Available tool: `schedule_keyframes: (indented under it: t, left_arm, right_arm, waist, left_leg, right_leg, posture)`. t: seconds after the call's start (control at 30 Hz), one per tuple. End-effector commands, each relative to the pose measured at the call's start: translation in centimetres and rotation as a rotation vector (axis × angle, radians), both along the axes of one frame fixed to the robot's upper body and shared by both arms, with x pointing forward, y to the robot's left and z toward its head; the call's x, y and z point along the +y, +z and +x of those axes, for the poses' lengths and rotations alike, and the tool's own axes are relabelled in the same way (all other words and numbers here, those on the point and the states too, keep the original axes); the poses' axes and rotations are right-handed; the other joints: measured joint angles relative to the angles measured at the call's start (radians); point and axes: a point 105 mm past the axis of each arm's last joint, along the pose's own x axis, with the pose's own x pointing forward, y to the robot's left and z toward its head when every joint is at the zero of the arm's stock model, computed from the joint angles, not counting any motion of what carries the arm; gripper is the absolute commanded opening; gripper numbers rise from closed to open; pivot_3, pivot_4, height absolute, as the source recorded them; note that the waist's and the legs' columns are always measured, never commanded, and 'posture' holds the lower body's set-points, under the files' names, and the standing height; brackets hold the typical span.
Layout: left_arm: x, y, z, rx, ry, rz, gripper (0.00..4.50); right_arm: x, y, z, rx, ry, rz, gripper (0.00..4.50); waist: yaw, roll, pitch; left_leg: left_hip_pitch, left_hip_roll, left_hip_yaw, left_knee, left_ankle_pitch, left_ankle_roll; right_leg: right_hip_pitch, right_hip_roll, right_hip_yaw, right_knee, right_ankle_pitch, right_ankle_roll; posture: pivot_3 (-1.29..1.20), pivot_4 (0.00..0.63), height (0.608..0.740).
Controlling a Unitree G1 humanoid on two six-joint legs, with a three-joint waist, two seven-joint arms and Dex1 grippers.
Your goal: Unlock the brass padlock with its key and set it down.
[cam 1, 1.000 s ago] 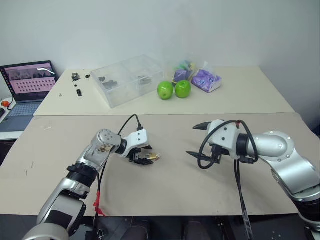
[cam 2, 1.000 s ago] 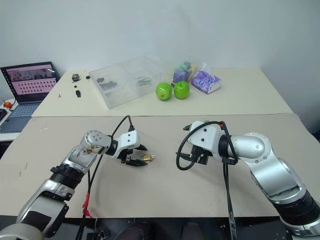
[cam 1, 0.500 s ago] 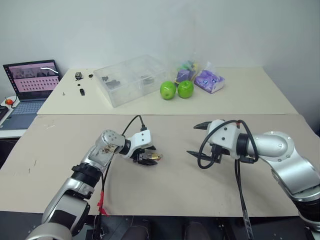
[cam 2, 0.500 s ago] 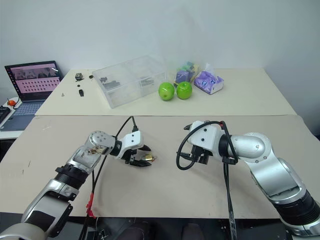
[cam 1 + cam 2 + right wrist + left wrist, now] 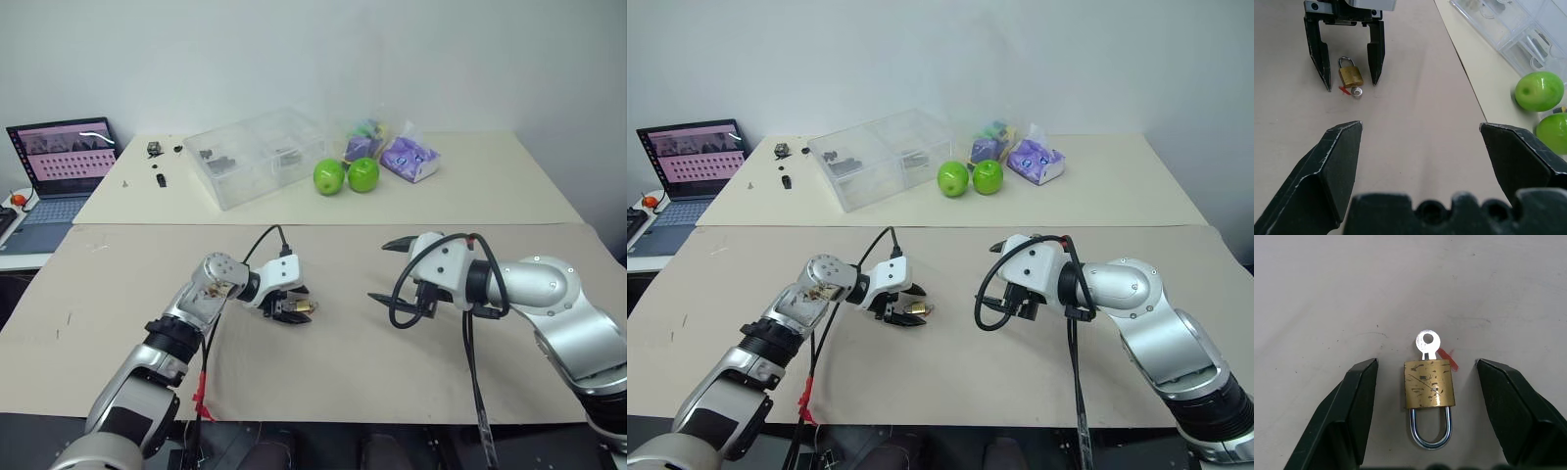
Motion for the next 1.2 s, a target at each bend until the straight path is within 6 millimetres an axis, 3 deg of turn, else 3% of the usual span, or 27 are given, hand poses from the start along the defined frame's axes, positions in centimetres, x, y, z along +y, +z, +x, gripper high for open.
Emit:
schedule_keyframes:
  t: [0.03, 0.07, 0.1, 0.17, 0.23, 0.43, 0.73, 0.83, 1.03, 1.2]
  left_arm:
    - [0.2, 0.1, 0.4, -0.020, 0.003, 0.024, 2.69]
    - [0.2, 0.1, 0.4, -0.019, 0.001, 0.025, 2.14]
    - [0.2, 0.1, 0.4, -0.014, 0.000, 0.024, 1.94]
    - [0.3, -0.1, 0.2, 0.005, -0.007, 0.030, 1.10]
    - [0.4, -0.2, -0.1, 0.025, -0.015, 0.033, 0.81]
    - [0.2, 0.6, -0.2, 0.048, -0.016, 0.006, 0.81]
    - [-2.5, 7.4, 1.1, 0.082, -0.004, -0.201, 0.81]
    - [-3.2, 8.7, 1.1, 0.083, -0.018, -0.232, 0.81]
    - [-3.0, 8.0, 0.7, 0.061, -0.051, -0.181, 0.81]
    - [-3.5, 8.2, -0.1, 0.172, -0.053, -0.227, 0.81]
  right_arm:
    - [-0.1, 1.4, -0.1, -0.068, -0.002, -0.005, 4.50]
    - [-0.1, 1.4, -0.1, -0.069, -0.003, -0.005, 4.50]
    - [-0.2, 1.4, -0.1, -0.070, -0.003, -0.005, 4.50]
    - [-0.2, 1.4, -0.1, -0.069, -0.003, -0.006, 4.50]
    - [-0.1, 1.4, -0.1, -0.069, -0.002, -0.007, 4.50]
    - [-0.1, 1.2, -0.1, -0.061, 0.003, -0.014, 4.50]
    - [-0.1, 0.6, -0.3, -0.037, 0.033, -0.035, 4.50]
    - [-0.1, 0.6, -0.3, -0.035, 0.037, -0.031, 4.50]
    - [0.1, 0.6, -0.5, -0.030, 0.041, -0.023, 4.50]
    - [0.6, 1.0, -0.9, -0.039, 0.061, 0.019, 4.50]
  waist:
    - [0.000, 0.000, 0.000]
    - [0.000, 0.000, 0.000]
    - [0.000, 0.000, 0.000]
    - [0.000, 0.000, 0.000]
    - [-0.003, 0.000, 0.000]
    - [-0.009, 0.000, 0.000]
    - [-0.016, -0.001, 0.000]
    - [-0.019, -0.001, 0.000]
    - [-0.024, -0.001, 0.000]
    - [-0.019, -0.001, 0.000]
  left_leg:
    - [0.000, 0.000, 0.000, 0.000, 0.000, 0.000]
    - [0.000, 0.000, 0.000, 0.000, 0.000, 0.000]
    - [0.000, 0.000, 0.000, 0.000, 0.000, 0.000]
    - [0.001, 0.000, 0.000, 0.000, 0.000, 0.000]
    - [0.001, 0.000, 0.000, 0.000, 0.000, 0.000]
    - [0.000, 0.000, 0.000, 0.000, 0.000, 0.000]
    - [-0.001, 0.000, 0.000, 0.001, 0.000, 0.000]
    - [-0.001, 0.000, 0.000, 0.001, 0.000, 0.000]
    - [0.000, 0.001, 0.000, 0.000, 0.000, 0.000]
    - [0.000, 0.001, 0.000, 0.000, 0.000, 0.000]
  right_leg:
    - [0.000, 0.000, 0.000, 0.000, 0.000, 0.000]
    - [0.000, 0.000, 0.000, 0.000, 0.000, 0.000]
    - [0.000, 0.000, 0.000, 0.000, 0.000, 0.000]
    - [0.000, 0.000, 0.000, 0.001, 0.000, 0.000]
    - [0.000, 0.000, 0.000, 0.000, 0.000, 0.000]
    - [0.000, 0.000, 0.000, 0.000, 0.000, 0.000]
    - [0.000, 0.001, -0.001, 0.000, 0.000, 0.000]
    - [0.000, 0.000, -0.001, 0.000, 0.000, 0.000]
    - [-0.001, 0.001, 0.000, 0.000, 0.000, 0.000]
    - [0.000, 0.001, 0.000, 0.000, 0.000, 0.000]
  posture:
    - [0.00, 0.150, 0.740]
    - [0.00, 0.150, 0.740]
    - [0.00, 0.150, 0.740]
    - [0.00, 0.150, 0.740]
    - [0.00, 0.150, 0.740]
    - [0.00, 0.150, 0.740]
    - [0.00, 0.150, 0.740]
    - [0.00, 0.150, 0.740]
    - [0.00, 0.150, 0.740]
    - [0.00, 0.150, 0.740]
